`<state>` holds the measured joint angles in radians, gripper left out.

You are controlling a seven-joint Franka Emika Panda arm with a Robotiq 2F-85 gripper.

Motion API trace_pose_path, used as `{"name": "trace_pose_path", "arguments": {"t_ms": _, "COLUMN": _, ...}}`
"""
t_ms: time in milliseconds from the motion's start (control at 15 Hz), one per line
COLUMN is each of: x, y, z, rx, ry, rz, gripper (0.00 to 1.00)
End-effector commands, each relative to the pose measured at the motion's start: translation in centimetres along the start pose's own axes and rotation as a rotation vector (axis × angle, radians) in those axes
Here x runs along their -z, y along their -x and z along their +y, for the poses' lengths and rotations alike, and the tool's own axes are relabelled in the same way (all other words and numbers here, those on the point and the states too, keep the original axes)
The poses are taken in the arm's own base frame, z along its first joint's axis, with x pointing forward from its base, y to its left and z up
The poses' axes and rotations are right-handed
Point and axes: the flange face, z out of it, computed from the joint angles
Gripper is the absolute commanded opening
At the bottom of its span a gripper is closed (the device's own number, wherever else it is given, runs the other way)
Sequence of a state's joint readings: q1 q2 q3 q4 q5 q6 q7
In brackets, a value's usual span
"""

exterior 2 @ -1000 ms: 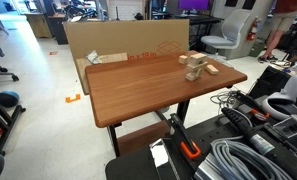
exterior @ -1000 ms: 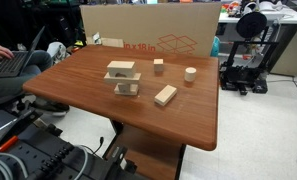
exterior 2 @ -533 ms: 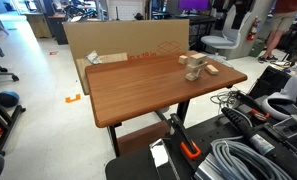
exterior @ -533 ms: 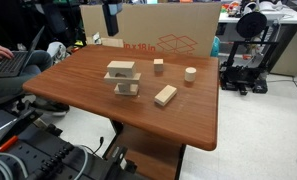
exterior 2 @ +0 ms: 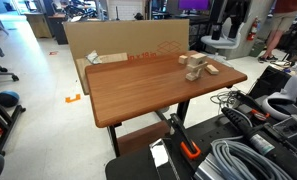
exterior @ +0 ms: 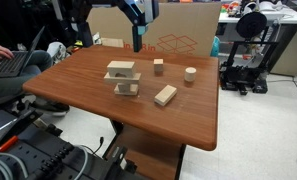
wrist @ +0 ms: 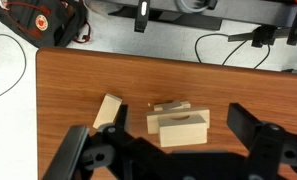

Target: Pick up the bridge shaped object and put it on the table

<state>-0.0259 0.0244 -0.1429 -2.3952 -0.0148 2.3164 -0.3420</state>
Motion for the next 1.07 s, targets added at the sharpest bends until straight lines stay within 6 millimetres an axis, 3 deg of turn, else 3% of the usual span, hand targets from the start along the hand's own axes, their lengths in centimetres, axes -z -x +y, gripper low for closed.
{"name": "trace_pose_path", "arguments": {"t_ms": 0, "x": -1.2, "y": -2.2, "z": 0.0, "rx": 0.033, "ry": 0.006, "rz": 0.001, "gripper": 1.00}}
{"name": "trace_pose_path", "arguments": {"t_ms": 400, "x": -2.6, "y": -4.4, "z": -1.5, "rx": 0.059, "ry": 0.012, "rz": -0.003, "gripper": 1.00}}
{"name": "trace_pose_path", "arguments": {"t_ms": 1000, "x": -4.8, "y": -7.2, "z": -2.2, "rx": 0.076, "ry": 0.028, "rz": -0.047, "gripper": 1.00}}
